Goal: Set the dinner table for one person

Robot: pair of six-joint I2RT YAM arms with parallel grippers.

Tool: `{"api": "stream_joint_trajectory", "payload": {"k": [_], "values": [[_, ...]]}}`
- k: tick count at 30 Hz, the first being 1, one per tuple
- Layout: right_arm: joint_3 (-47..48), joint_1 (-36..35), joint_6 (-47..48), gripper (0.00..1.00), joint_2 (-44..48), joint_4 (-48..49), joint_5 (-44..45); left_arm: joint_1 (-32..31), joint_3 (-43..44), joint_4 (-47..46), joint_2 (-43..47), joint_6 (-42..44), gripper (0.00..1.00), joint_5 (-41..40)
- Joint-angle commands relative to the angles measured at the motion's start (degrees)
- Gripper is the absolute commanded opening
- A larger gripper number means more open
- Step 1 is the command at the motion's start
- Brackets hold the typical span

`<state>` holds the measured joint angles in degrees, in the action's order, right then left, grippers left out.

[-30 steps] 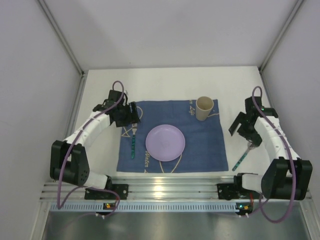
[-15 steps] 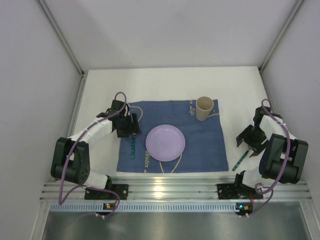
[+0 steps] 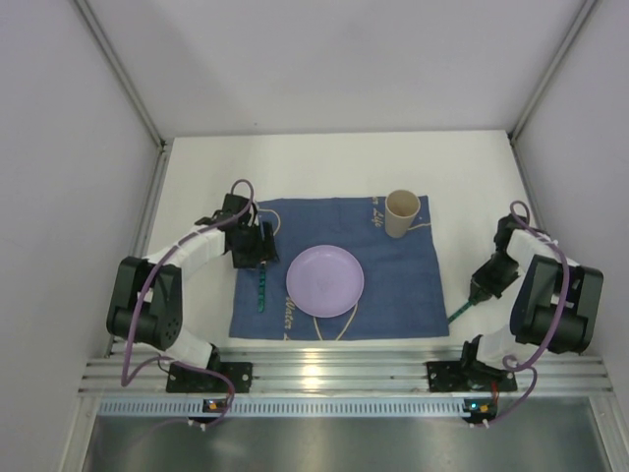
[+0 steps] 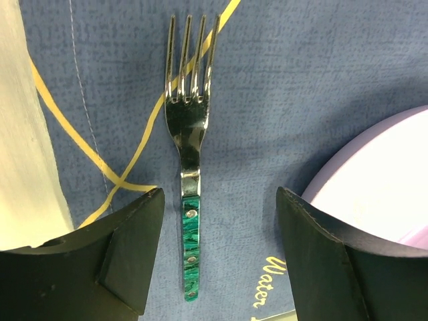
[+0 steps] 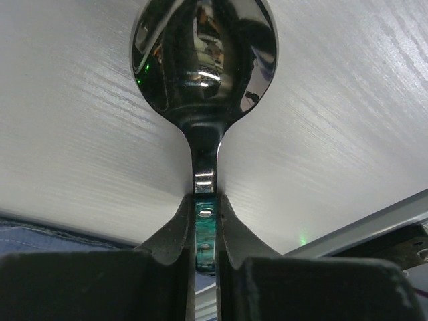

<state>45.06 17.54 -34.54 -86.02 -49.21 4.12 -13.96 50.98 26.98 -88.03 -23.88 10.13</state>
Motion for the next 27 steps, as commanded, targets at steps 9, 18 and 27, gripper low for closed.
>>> {"api": "stream_joint_trajectory", "payload": {"k": [9, 18, 27], "values": [[17.47, -1.54, 6.32, 0.0, 4.1, -4.22, 12.13, 0.24, 7.28, 2.8, -0.13, 1.73, 0.73, 1.47], [31.06, -30.43, 8.63, 0.0, 8.22, -7.74, 5.29, 0.24, 8.61, 7.47, 4.7, 0.41, 0.8, -1.34], [15.95, -54.97, 1.07, 0.0, 15.53, 3.49, 0.89, 0.24, 6.59, 11.25, 13.14, -2.31, 0.91, -3.63]]}}
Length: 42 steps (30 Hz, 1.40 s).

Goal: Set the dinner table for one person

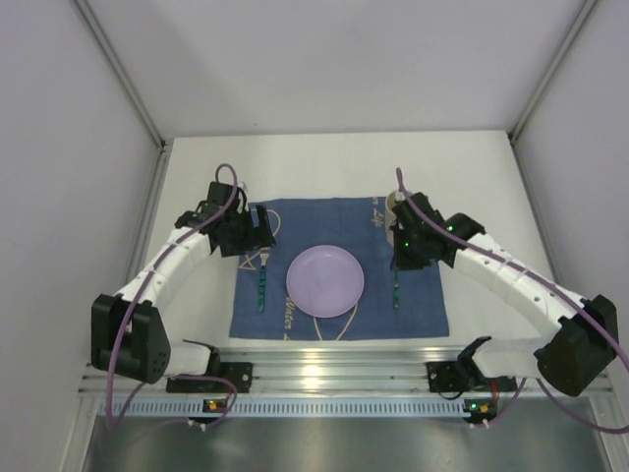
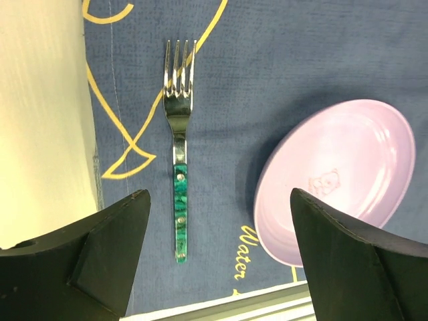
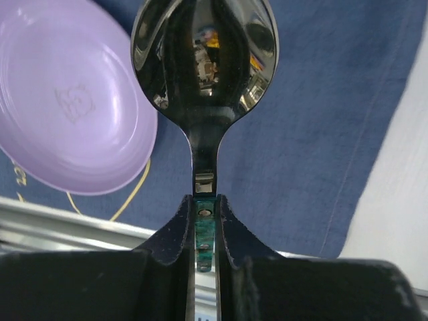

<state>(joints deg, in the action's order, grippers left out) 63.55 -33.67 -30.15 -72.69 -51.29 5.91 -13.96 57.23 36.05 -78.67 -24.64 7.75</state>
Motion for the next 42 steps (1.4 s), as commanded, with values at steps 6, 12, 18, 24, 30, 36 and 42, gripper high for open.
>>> {"api": "stream_joint_trajectory", "payload": {"k": [6, 12, 18, 24, 30, 36, 42], "values": [[-7.21, -5.88, -4.04, 0.0, -0.69, 12.25, -1.61, 0.24, -0.63, 5.34, 8.09, -2.86, 0.9, -2.21], [-7.83, -5.62, -5.18, 0.0, -9.57, 18.58, -0.64, 0.24, -0.19, 9.64, 11.34, -3.13, 0.89, -3.61], [-7.12, -5.62, -6.15, 0.0, -16.61, 18.6, 1.99, 0.24, 0.86, 12.46, 14.25, -3.04, 0.89, -5.37], [-7.47, -5.44, -6.32, 0.32, -17.05, 17.45, 3.31, 0.24, 0.86, 12.73, 14.52, -3.3, 0.89, -5.73], [-4.67, -5.62, -3.78, 0.57, -15.21, 16.4, 3.32, 0.24, 1.74, 11.5, 12.93, -4.27, 0.88, -5.9], [-0.8, -6.14, -1.41, 0.57, -6.0, 11.13, 3.05, 0.24, 3.06, 10.71, 11.44, -3.48, 0.87, -7.04], [-1.31, -9.39, 3.87, 0.72, 17.71, 9.89, 0.5, 0.16, 4.82, 8.17, 10.56, -2.08, 0.87, -6.79]]}}
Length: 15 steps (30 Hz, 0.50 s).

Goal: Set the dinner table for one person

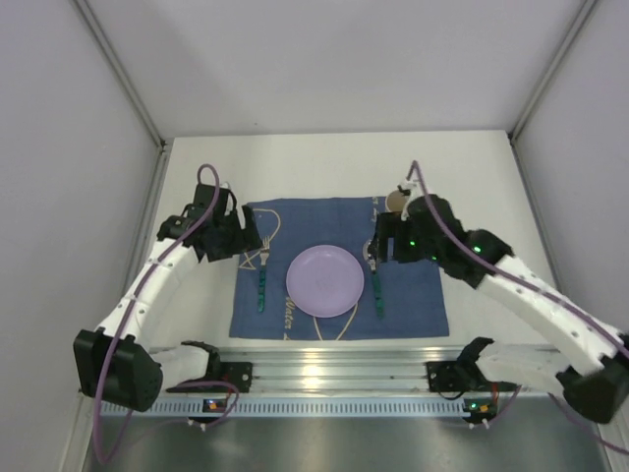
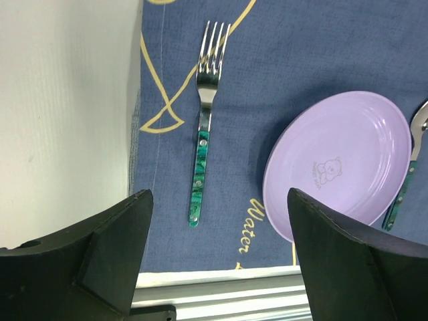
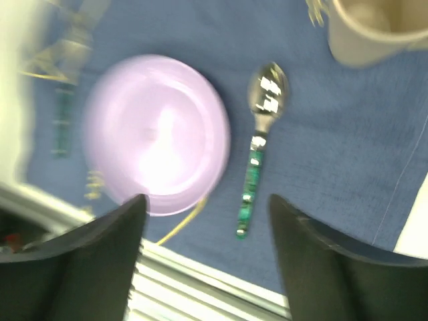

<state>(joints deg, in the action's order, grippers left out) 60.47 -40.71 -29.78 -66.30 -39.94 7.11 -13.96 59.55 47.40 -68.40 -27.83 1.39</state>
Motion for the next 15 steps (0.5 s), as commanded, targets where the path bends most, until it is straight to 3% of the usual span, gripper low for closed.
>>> {"api": "stream_joint_trajectory", "payload": {"k": [1, 2, 6, 8, 11, 15], "values": [[0.54, -2.36, 2.11, 0.81, 19.38, -1.54, 0.08, 0.16, 2.33, -3.97, 0.98, 1.38, 0.87, 0.54], [-1.12, -2.36, 0.96, 1.0, 23.46, -1.63, 1.31, 0.16, 2.15, -5.02, 1.51, 2.08, 0.86, 2.11], [-15.69, -2.36, -8.79, 1.0, 43.76, -3.9, 11.76, 0.07, -4.41, -13.18, 8.61, 2.08, 0.87, 2.74], [-18.88, -2.36, -14.15, 1.0, 54.32, -7.33, 12.22, -0.02, -9.51, -23.81, 17.54, 1.21, 0.87, 2.92], [-19.95, -2.36, -19.52, 1.0, 61.28, -14.0, 14.58, -0.02, -21.02, -37.49, 32.29, -1.16, 0.88, -3.12], [-18.37, -2.36, -22.6, 1.0, 64.89, -18.94, 19.24, -0.02, -29.66, -40.29, 43.33, 0.85, 0.91, -12.53]]}}
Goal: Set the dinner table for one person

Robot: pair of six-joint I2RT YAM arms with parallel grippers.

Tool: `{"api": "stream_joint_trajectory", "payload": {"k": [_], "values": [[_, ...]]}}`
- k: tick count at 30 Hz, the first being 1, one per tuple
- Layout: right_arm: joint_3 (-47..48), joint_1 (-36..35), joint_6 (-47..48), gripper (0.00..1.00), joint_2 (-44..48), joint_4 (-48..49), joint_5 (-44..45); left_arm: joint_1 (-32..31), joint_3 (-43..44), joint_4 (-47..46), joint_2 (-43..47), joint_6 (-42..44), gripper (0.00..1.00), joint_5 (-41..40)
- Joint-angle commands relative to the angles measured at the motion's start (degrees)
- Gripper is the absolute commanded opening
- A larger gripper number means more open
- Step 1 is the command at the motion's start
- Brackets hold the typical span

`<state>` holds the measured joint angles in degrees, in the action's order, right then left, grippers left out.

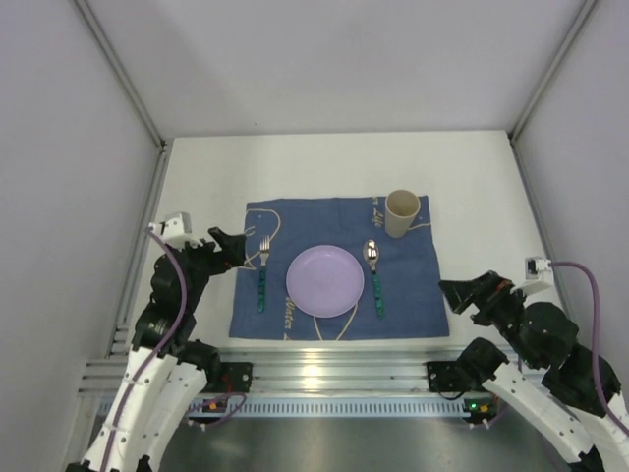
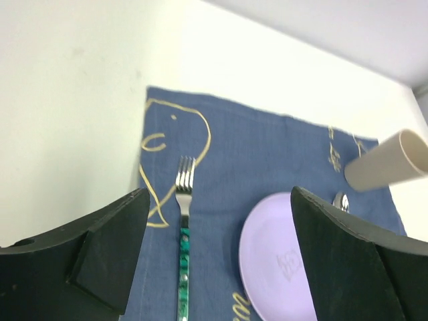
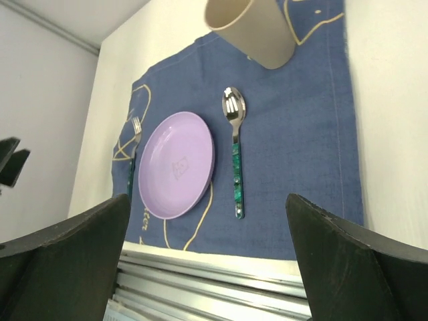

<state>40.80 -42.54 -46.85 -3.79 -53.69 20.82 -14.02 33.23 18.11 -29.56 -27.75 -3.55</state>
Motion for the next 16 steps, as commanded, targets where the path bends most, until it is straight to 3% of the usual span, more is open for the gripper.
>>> {"api": "stream_joint_trajectory", "payload": {"k": [1, 5, 12, 16], "values": [[1.22, -0.52, -6.66, 1.0, 3.08, -6.24, 5.72, 0.05, -2.92, -9.08, 4.86, 1.46, 0.92, -9.61], [2.53, -0.52, -8.08, 1.0, 2.3, -9.76, 6.86, 0.05, 2.35, 2.69, 2.5, 5.95, 0.9, -9.63], [3.24, -0.52, -5.46, 1.0, 2.21, -10.48, 5.65, 0.05, 3.33, 7.37, 3.98, 7.09, 0.88, -6.99], [3.67, -0.78, -0.52, 1.0, 0.55, -8.09, 1.5, 0.05, 5.08, 9.31, 3.03, 9.02, 0.88, -12.58]]}}
